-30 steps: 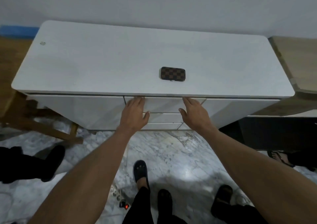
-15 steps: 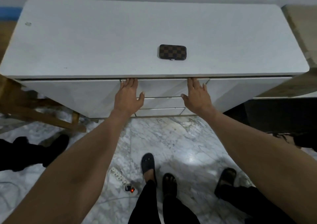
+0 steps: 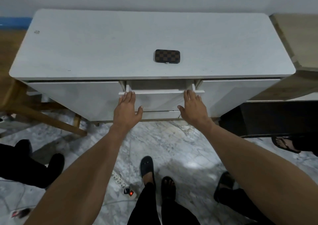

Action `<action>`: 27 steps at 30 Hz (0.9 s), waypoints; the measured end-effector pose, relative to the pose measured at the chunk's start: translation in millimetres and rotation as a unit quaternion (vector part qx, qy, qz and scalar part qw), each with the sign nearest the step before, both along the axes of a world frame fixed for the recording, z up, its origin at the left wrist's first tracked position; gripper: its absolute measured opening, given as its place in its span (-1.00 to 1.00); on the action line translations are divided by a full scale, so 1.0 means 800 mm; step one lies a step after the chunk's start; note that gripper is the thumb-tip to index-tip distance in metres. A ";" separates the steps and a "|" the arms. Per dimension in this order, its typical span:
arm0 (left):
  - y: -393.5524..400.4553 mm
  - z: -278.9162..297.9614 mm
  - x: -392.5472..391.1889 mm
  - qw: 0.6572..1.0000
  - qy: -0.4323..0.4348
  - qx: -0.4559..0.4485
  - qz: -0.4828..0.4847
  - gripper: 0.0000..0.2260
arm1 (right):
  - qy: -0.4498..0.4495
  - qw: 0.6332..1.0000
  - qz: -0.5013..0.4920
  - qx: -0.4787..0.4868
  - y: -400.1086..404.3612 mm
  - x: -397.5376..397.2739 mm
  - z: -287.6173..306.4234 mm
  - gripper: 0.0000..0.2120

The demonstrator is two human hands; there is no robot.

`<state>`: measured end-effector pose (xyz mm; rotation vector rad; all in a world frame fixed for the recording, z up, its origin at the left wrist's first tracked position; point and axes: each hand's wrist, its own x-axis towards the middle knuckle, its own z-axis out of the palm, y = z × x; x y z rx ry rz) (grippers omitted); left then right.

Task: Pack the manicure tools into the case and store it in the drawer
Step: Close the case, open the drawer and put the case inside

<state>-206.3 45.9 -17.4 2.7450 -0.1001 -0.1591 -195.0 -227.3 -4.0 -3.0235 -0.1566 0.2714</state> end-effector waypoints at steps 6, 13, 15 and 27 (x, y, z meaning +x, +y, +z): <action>-0.002 -0.013 -0.059 1.000 -0.004 -0.006 0.007 -0.33 | -0.007 1.000 0.005 0.004 -0.001 -0.054 0.000 -0.33; 0.001 -0.025 -0.107 0.999 -0.047 -0.010 0.002 -0.41 | 0.001 1.000 0.007 -0.002 -0.005 -0.100 0.001 -0.35; 0.001 -0.025 -0.110 0.999 -0.054 0.000 -0.001 -0.42 | -0.004 1.000 0.003 0.002 -0.004 -0.105 0.003 -0.36; 0.015 -0.001 -0.046 0.995 -0.095 0.017 0.010 -0.41 | -0.039 0.998 -0.039 0.029 0.014 -0.039 0.046 -0.59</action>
